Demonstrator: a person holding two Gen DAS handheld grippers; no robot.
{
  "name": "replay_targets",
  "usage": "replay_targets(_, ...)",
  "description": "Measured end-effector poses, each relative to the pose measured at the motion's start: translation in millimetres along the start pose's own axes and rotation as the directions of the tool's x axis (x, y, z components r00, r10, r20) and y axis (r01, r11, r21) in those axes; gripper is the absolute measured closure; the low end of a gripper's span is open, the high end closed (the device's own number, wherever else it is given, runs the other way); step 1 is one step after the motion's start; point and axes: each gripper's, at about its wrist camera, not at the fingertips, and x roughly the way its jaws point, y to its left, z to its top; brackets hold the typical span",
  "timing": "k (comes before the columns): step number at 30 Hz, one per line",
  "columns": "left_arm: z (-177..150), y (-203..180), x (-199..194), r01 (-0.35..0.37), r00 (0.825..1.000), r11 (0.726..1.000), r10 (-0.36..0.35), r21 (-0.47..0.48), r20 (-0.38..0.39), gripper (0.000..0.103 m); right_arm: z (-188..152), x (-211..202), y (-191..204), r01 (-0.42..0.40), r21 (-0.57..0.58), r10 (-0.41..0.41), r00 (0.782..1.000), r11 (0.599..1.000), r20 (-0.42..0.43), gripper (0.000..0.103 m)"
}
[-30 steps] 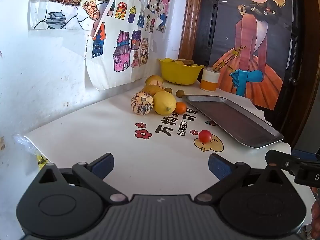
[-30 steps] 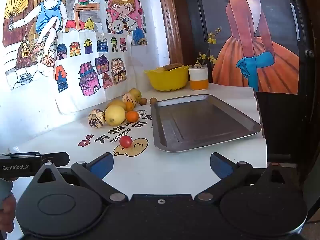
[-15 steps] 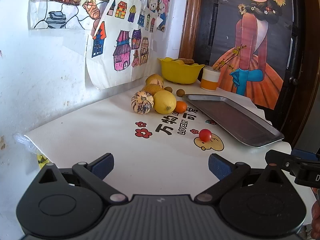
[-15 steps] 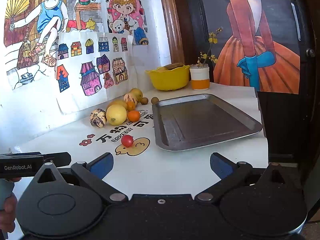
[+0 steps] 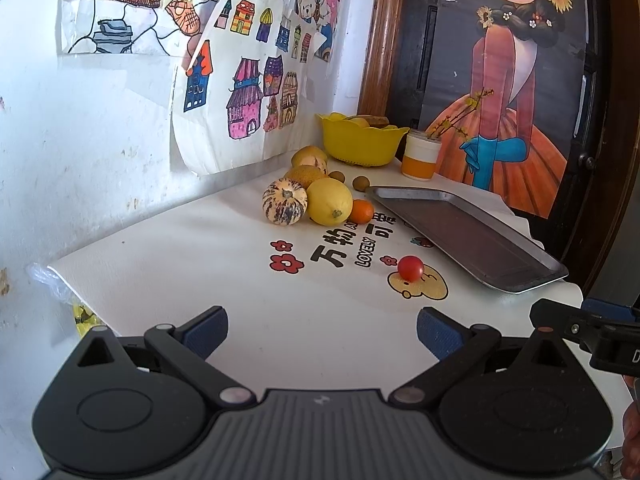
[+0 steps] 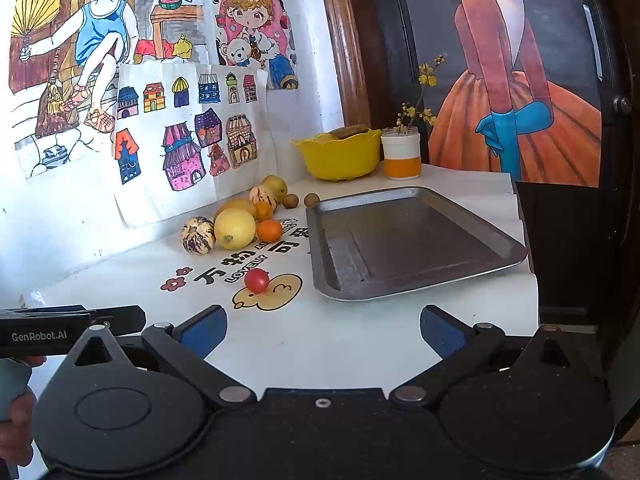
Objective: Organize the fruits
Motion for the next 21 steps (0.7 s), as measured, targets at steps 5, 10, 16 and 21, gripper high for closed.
replay_targets(5, -6.5, -0.4, 4.9, 0.002, 1.000, 1.000, -0.002, 0.001, -0.003, 0.000, -0.3, 0.3, 0.2, -0.001, 0.000, 0.001, 1.000, 1.000, 0.000, 0.000)
replay_targets(10, -6.2, -1.5, 4.6, 0.001, 1.000, 1.000, -0.001, 0.000, -0.004, 0.001, -0.5, 0.4, 0.3, -0.001, 0.001, 0.001, 1.000, 1.000, 0.000, 0.001)
replay_targets(16, -5.4, -1.8, 4.5, 0.000, 1.000, 1.000, 0.000, 0.000, -0.005, 0.001, -0.8, 0.5, 0.3, -0.002, 0.002, 0.002, 1.000, 1.000, -0.001, 0.000)
replay_targets(21, -4.8, -2.4, 4.9, 0.001, 1.000, 1.000, -0.001, -0.002, -0.009, 0.000, -1.2, 0.7, 0.5, -0.003, 0.003, 0.003, 1.000, 1.000, -0.001, 0.000)
